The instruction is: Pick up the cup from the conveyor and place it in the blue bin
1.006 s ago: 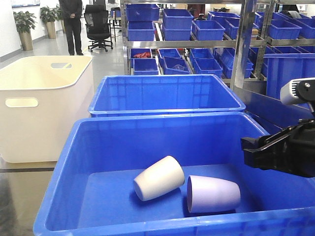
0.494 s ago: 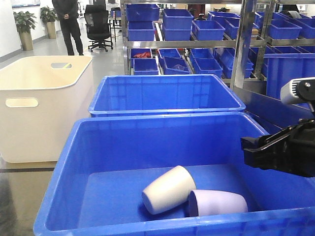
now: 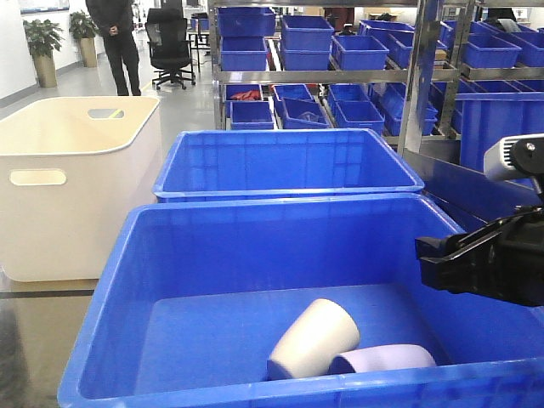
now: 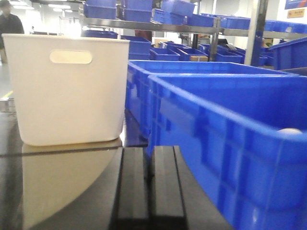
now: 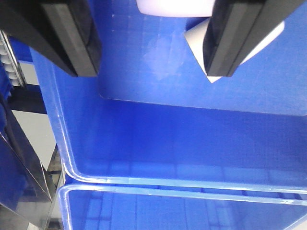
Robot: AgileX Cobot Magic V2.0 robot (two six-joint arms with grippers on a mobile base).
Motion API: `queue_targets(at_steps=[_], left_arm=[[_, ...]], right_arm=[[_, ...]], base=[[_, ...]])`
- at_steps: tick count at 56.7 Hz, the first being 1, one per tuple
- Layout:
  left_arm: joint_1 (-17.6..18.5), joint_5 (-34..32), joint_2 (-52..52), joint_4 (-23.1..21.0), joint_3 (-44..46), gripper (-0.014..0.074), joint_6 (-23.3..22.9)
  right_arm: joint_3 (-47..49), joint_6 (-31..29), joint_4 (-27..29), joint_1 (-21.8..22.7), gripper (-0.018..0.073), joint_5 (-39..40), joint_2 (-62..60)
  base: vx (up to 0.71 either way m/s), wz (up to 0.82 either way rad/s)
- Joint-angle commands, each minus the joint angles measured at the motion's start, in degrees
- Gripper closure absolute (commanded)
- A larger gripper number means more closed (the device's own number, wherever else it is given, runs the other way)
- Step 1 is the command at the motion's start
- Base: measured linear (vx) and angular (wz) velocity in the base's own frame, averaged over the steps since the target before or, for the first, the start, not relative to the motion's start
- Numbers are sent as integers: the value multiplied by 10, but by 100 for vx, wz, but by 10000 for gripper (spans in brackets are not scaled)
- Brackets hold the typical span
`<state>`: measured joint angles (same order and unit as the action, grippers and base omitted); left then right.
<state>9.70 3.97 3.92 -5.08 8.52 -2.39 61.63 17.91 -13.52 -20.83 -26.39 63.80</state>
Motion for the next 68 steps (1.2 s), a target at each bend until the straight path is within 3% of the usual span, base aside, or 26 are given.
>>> queue_targets(at_steps=[1, 6, 11, 22, 68], left_arm=[[-10, -89, -14, 17, -52, 603, -21], [-34, -115, -28, 16, -116, 603, -21], [-59, -20, -40, 16, -103, 603, -21], [-101, 19, -43, 17, -109, 603, -21], [-102, 25, -43, 17, -108, 603, -21]], right_arm=[[18, -1, -11, 0, 48, 46, -10], [18, -1, -11, 0, 48, 46, -10], [18, -1, -11, 0, 48, 46, -10], [17, -1, -11, 0, 48, 46, -10], [17, -1, -11, 0, 48, 46, -10]], base=[[0, 0], [0, 0], [0, 0], [0, 0], [0, 0]])
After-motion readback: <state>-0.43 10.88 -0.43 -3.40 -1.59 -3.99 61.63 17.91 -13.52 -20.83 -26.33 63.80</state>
